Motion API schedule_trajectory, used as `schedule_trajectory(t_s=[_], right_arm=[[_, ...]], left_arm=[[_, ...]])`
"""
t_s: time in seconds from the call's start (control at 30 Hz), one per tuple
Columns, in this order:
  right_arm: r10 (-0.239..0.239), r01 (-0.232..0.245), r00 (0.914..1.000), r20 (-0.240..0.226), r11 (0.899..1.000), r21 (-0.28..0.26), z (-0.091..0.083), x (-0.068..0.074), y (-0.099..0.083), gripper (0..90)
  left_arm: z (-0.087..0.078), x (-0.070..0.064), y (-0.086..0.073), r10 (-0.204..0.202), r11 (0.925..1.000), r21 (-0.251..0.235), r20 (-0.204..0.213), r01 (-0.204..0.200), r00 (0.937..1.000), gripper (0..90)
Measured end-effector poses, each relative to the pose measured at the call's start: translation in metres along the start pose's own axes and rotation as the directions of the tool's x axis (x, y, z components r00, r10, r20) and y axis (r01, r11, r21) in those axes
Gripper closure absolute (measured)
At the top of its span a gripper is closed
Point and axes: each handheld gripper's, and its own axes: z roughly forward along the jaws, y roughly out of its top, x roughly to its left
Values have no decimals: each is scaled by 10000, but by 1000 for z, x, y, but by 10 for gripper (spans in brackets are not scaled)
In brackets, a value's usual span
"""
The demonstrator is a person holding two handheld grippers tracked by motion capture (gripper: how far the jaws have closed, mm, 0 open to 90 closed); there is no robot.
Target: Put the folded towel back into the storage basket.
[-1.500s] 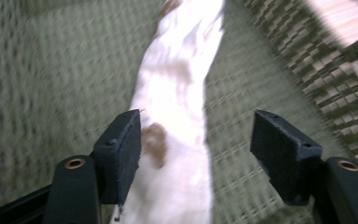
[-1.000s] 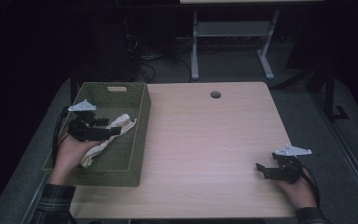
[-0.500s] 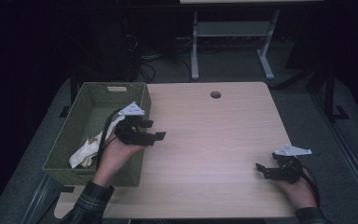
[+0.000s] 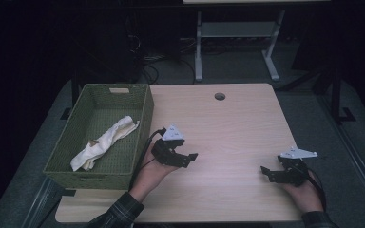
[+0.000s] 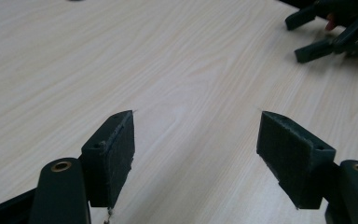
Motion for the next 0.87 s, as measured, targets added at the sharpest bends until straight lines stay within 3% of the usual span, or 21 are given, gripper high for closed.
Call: schedule_trajectory(t_s=[0.2,0.4,0.5,0.87], right_arm=[[-10,10,10000,3,10000,-2,0,0,0,160],[-17,17,10000,1,10000,-5,0,0,0,159],[-25,25,10000,-4,10000,-4,0,0,0,158],[-39,39,10000,-9,10000,-9,0,0,0,157]], left_arm=[[13,-1,-15,486,9986,210,-360,-478,9982,254],[31,-1,-28,801,9949,645,-457,-770,9957,240],[36,0,-33,628,9957,704,-402,-599,9972,231],[51,-1,-47,831,9891,1267,-559,-755,9950,200]])
